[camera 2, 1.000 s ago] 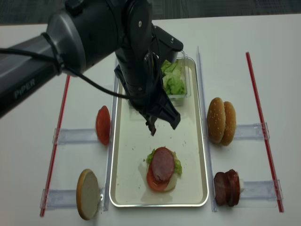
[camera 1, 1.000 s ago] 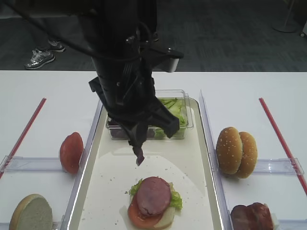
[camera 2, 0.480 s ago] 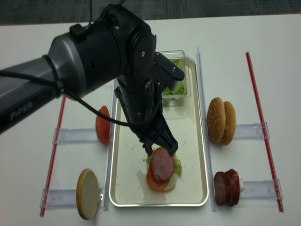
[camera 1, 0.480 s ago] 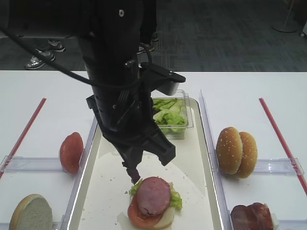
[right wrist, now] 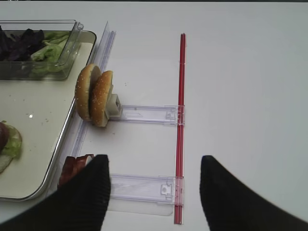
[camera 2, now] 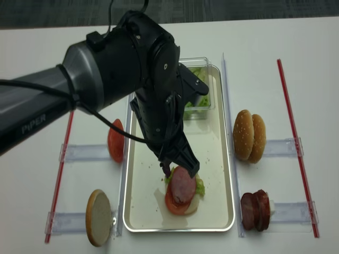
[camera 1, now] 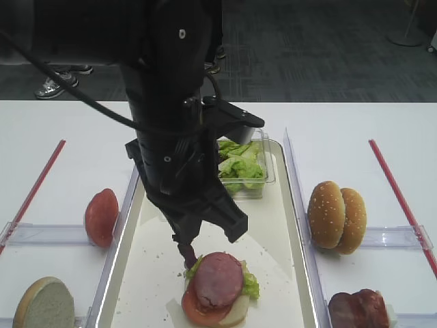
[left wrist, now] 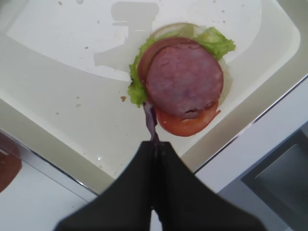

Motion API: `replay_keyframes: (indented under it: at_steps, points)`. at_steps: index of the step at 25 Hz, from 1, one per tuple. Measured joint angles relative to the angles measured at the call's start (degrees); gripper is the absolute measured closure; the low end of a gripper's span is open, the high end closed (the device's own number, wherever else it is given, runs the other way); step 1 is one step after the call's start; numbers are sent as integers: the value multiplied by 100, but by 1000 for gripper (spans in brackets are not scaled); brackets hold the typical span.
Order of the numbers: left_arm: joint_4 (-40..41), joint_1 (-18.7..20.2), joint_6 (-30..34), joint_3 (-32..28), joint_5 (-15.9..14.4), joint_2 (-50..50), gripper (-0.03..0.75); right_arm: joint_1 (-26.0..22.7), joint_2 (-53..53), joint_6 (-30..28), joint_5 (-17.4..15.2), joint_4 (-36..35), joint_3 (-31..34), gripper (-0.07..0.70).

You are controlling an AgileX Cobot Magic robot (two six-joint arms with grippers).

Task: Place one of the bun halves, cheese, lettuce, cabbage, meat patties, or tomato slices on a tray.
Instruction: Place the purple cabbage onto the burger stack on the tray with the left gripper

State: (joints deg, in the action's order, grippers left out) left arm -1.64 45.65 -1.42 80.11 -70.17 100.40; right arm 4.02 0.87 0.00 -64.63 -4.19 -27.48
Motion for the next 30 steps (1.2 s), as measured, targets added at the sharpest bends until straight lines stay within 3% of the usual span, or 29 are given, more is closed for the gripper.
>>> replay_keyframes:
  at_steps: [30]
  points:
    - [116, 0, -153, 147, 106, 403, 735, 0, 0, 0, 0, 0, 0, 186]
